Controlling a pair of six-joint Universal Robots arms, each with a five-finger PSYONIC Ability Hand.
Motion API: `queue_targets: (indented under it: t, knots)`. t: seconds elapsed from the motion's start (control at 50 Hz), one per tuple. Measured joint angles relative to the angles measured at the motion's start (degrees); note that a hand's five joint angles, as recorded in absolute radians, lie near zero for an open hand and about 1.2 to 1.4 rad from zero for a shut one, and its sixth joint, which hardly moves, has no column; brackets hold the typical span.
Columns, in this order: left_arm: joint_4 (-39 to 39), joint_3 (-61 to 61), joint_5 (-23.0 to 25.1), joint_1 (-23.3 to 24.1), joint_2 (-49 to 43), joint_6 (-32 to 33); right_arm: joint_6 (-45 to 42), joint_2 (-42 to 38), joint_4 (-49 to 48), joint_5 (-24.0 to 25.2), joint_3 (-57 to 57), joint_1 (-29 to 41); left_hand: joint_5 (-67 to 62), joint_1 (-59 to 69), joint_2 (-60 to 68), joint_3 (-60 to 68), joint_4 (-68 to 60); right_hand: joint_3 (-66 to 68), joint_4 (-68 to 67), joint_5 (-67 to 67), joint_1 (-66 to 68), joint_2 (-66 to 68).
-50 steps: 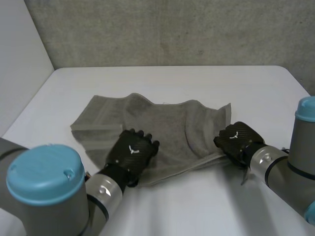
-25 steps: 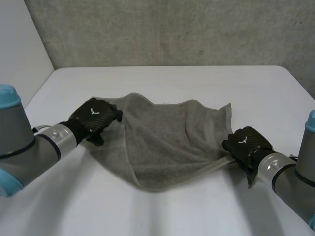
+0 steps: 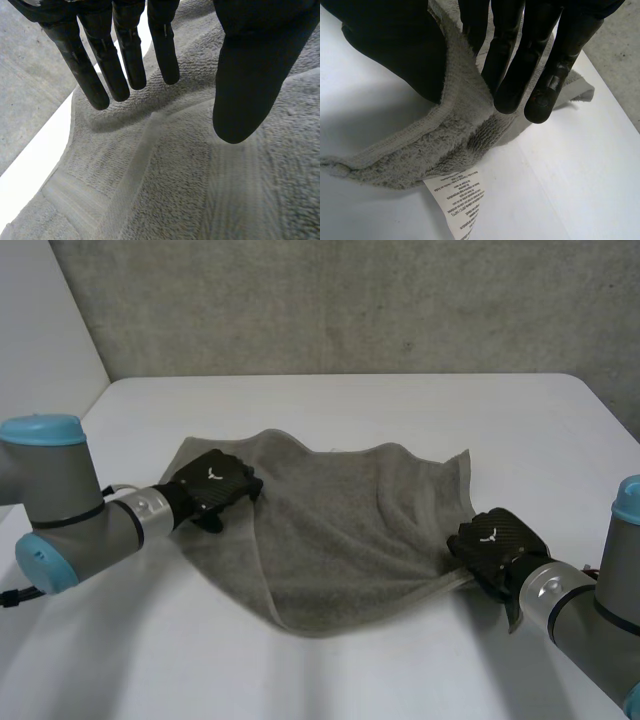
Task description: Fold the towel.
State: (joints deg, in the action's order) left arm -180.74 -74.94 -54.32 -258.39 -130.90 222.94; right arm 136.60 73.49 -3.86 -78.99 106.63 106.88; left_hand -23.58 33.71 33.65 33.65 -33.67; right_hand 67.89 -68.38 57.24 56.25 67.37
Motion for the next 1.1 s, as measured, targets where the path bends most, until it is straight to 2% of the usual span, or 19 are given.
queue_targets:
  t: [0.62,0.72,0.84,0.92,1.1]
  knots:
    - [0.4,7.4,-1.1,1.1,-6.8,2.5,0.0,-0.3,-0.6,0.1,0.2,-0.3,-0.8,0.7,0.8,0.8,-0.8,0.0,0.0,0.0,0.0,0.0]
    - [0.5,8.0,-1.2,1.4,-7.6,2.9,0.0,-0.4,-0.7,0.1,0.2,-0.4,-2.6,2.7,2.8,2.6,-2.6,0.0,0.0,0.0,0.0,0.0]
    - [0.5,8.8,-1.9,1.5,-8.2,3.0,-0.1,-0.7,-1.0,0.1,0.2,-0.5,-13.8,14.0,14.0,14.0,-13.8,0.0,0.0,0.0,0.0,0.0]
    - [0.4,9.0,-2.5,1.5,-8.6,3.1,-0.4,-0.9,-1.1,0.1,0.2,-0.5,-14.6,14.5,14.7,14.6,-14.7,0.0,0.0,0.0,0.0,0.0]
    - [0.5,8.6,-3.0,1.7,-9.5,5.7,-1.1,-1.1,-1.1,0.1,0.2,-0.6,-4.7,4.7,3.7,3.6,-3.5,0.0,0.0,0.0,0.0,0.0]
